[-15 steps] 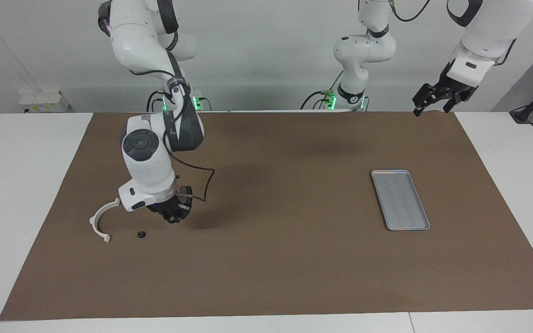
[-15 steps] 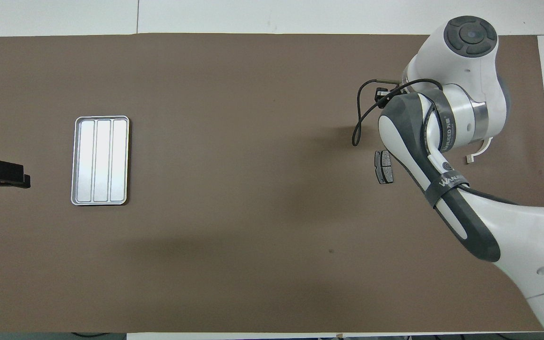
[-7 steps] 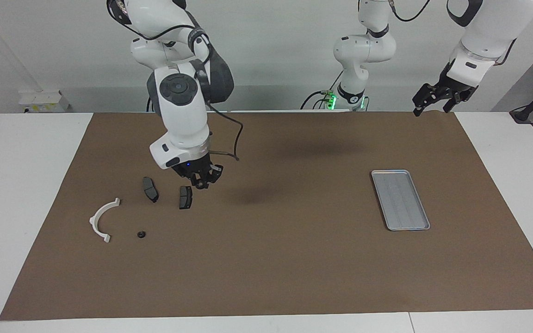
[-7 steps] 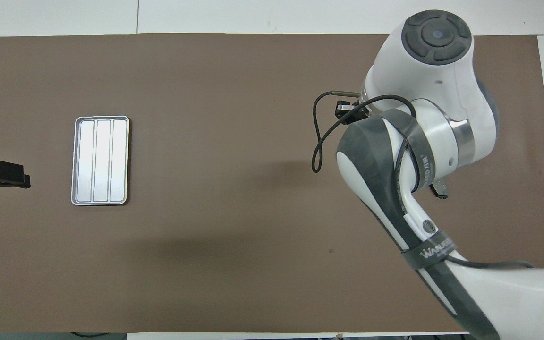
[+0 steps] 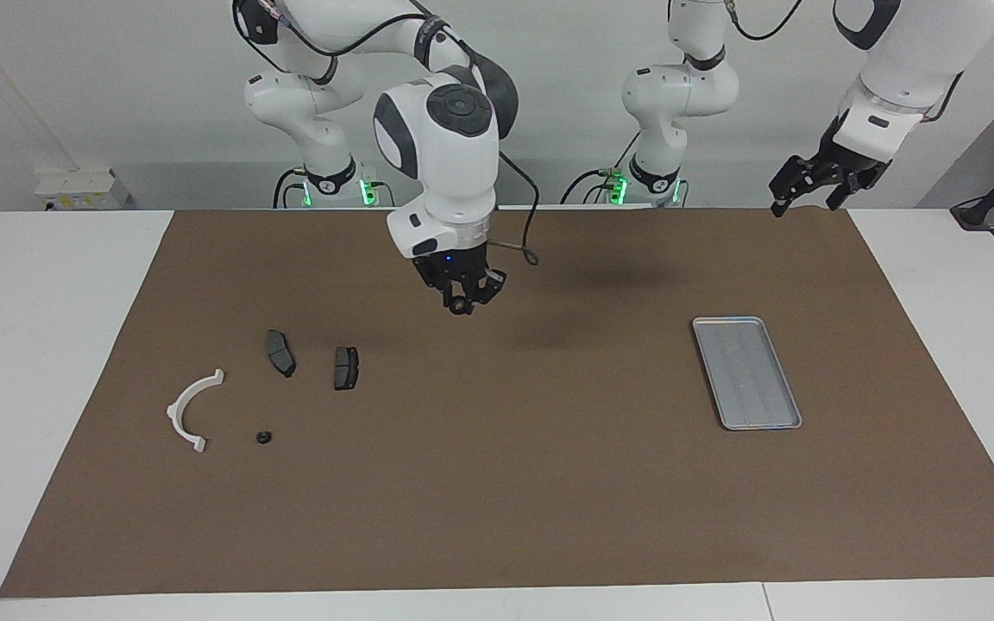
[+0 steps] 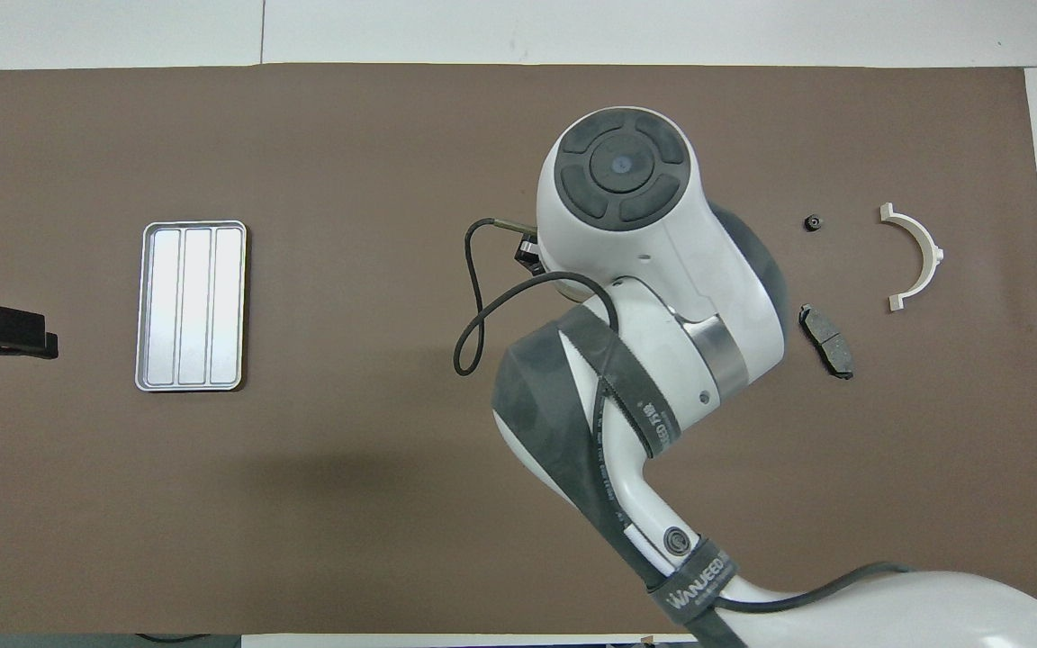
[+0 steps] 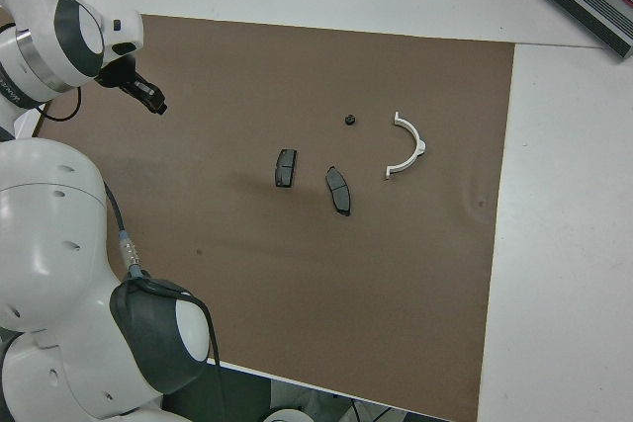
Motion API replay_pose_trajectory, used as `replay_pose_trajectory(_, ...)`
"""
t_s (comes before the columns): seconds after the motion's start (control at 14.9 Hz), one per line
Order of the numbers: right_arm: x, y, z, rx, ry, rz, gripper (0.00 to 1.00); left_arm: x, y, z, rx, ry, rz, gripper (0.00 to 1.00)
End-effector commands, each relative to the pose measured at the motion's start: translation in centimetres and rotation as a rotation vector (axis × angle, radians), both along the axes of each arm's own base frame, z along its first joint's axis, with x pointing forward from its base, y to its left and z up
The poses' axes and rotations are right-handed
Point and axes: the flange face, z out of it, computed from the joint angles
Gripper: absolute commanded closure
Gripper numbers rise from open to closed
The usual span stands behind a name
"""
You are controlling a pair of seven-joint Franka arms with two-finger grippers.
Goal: Pick bearing gear from pile to tray
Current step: 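Lift the gear and carry it toward the table centre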
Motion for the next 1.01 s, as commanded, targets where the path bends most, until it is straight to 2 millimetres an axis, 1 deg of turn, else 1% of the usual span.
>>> replay_pose_trajectory(0.0, -0.1, 2.4, -1.9, 0.021, -0.006, -0.039, 1.0, -0.1, 0.0, 0.3, -0.015, -0.012, -0.01, 0.0)
replay_pose_trajectory(0.13, -0.2, 3.6, -3.5, 0.03, -0.015, -0.045, 1.0, -0.1, 0.0, 0.3, -0.015, -0.012, -0.01, 0.0)
replay_pose_trajectory(0.2, 0.0, 3.7, -4.3, 0.034, -0.018, -0.047, 1.0, -0.1, 0.0, 0.3, -0.015, -0.012, -0.009, 0.0)
replay_pose_trajectory(0.4, -0.2, 5.1, -6.3, 0.044, -0.026, -0.041, 1.0, -0.1, 0.0, 0.3, -0.015, -0.012, -0.01, 0.0)
replay_pose_trajectory(0.47, -0.2, 5.3, -6.8, 0.042, -0.026, -0.047, 1.0, -0.1, 0.0, 0.3, -0.015, -0.012, -0.009, 0.0)
replay_pose_trajectory(0.54, -0.4, 6.1, -7.4, 0.037, -0.028, -0.037, 1.0, -0.1, 0.1, 0.3, -0.015, -0.012, -0.009, 0.0)
replay_pose_trajectory(0.67, -0.4, 7.1, -9.5, 0.027, -0.029, -0.021, 1.0, -0.1, 0.0, 0.3, -0.015, -0.012, -0.01, 0.0)
replay_pose_trajectory(0.81, -0.7, 8.5, -11.6, 0.02, -0.037, 0.003, 1.0, -0.1, 0.0, 0.3, -0.015, -0.012, -0.01, 0.0)
replay_pose_trajectory(0.94, -0.4, 9.0, -13.0, 0.027, -0.047, 0.0, 1.0, -0.1, 0.0, 0.3, -0.015, -0.012, -0.01, 0.0)
